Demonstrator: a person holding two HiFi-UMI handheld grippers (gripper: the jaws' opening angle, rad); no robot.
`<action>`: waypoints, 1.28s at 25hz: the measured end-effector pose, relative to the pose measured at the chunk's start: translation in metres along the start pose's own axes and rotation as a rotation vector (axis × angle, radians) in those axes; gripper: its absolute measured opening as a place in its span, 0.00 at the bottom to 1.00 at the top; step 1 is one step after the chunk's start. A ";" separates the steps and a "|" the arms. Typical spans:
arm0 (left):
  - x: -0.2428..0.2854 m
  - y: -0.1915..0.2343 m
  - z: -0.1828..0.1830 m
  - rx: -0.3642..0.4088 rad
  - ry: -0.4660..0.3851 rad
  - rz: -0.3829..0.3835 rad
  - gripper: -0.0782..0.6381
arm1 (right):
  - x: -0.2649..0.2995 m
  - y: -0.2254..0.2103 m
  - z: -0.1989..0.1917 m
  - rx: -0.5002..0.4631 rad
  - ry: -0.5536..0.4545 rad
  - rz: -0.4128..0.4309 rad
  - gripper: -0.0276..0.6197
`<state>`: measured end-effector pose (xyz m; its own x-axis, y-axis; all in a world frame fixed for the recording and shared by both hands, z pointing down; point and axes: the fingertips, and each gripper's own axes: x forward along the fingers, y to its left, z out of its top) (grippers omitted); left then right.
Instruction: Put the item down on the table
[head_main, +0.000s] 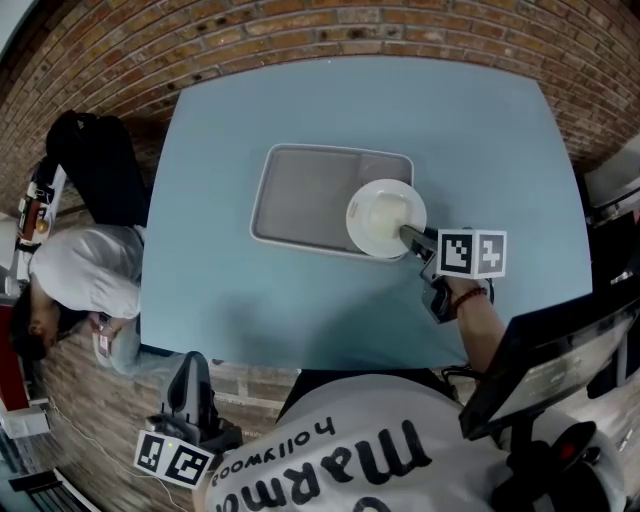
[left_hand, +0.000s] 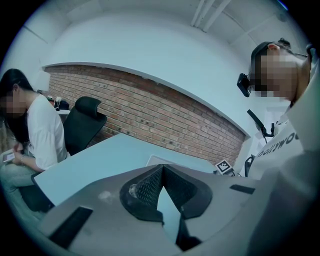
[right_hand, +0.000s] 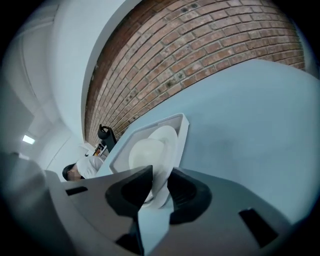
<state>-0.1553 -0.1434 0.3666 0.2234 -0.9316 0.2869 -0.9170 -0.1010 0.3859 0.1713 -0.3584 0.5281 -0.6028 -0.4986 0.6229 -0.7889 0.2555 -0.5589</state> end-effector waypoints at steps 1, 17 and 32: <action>0.000 0.001 0.000 0.000 0.000 0.000 0.12 | 0.000 0.001 0.001 -0.018 0.003 -0.004 0.17; -0.008 0.007 0.000 -0.001 -0.012 -0.004 0.12 | 0.001 0.009 0.000 -0.076 0.053 -0.017 0.18; -0.024 0.020 -0.003 -0.011 -0.053 0.044 0.12 | 0.007 -0.002 0.008 -0.233 -0.035 -0.125 0.24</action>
<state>-0.1783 -0.1226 0.3699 0.1643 -0.9524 0.2569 -0.9220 -0.0557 0.3832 0.1693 -0.3686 0.5292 -0.4973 -0.5657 0.6578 -0.8658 0.3719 -0.3347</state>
